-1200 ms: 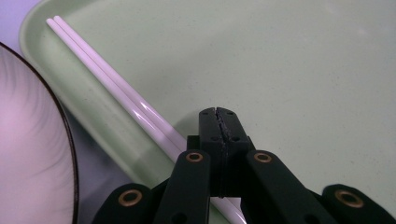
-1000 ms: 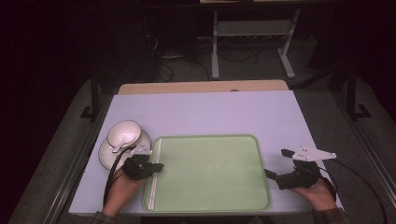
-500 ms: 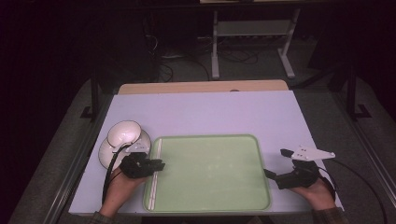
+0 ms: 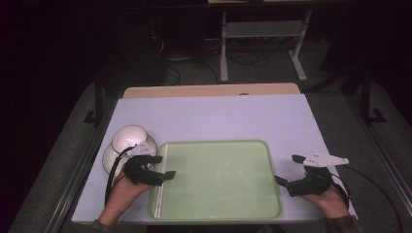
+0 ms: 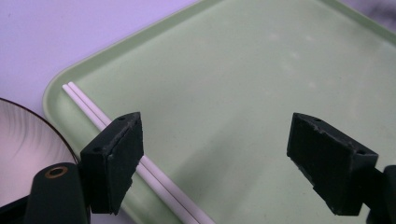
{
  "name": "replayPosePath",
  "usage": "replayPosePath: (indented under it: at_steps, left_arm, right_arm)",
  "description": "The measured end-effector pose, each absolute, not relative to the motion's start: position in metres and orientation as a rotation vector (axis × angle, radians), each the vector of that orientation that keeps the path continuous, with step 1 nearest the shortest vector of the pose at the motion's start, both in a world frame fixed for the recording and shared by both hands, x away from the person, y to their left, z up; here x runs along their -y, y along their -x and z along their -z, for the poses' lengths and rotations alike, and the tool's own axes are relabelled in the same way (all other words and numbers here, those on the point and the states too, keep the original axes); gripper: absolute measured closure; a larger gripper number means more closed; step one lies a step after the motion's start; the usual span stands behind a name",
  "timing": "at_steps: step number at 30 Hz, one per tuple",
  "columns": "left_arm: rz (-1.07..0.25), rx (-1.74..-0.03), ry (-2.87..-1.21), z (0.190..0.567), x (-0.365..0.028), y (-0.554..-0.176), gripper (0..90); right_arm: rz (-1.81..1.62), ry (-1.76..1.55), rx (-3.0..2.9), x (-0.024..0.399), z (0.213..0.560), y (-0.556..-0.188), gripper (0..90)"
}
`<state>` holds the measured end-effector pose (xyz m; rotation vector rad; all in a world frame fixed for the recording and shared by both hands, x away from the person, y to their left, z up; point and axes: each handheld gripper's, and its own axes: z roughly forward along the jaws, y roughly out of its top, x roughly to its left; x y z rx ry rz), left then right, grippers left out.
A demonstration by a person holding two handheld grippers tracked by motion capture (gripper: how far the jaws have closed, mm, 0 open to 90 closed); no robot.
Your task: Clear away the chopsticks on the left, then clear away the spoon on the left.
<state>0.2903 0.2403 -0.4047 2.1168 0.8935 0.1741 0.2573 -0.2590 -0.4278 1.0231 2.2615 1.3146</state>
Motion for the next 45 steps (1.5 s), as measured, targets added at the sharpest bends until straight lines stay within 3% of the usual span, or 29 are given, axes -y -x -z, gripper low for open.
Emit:
replayPosePath:
  at_steps: [8, 14, 21, 29, 33, 45]
  left_arm:
    - [-0.192, -0.901, -2.087, 0.398, -0.245, -0.289, 18.6]
    - [-0.227, -0.928, -2.049, 0.393, -0.255, -0.29, 26.1]
    - [-0.278, -0.98, -2.003, 0.388, -0.275, -0.29, 44.5]
    - [-0.324, -1.044, -1.965, 0.384, -0.297, -0.291, 77.1]
    - [-0.333, -1.072, -1.959, 0.384, -0.306, -0.292, 88.5]
    - [-0.348, -1.151, -1.942, 0.386, -0.327, -0.29, 89.8]
  right_arm:
    - [-1.317, -1.025, -2.26, 0.259, 0.428, -0.257, 0.0]
    - [-1.317, -1.019, -2.262, 0.259, 0.428, -0.258, 0.0]
    - [-1.318, -1.017, -2.267, 0.258, 0.428, -0.259, 0.0]
    - [-1.321, -1.013, -2.268, 0.257, 0.428, -0.26, 0.0]
    - [-1.319, -1.013, -2.269, 0.257, 0.428, -0.26, 0.0]
    - [-1.321, -1.017, -2.268, 0.258, 0.428, -0.26, 0.0]
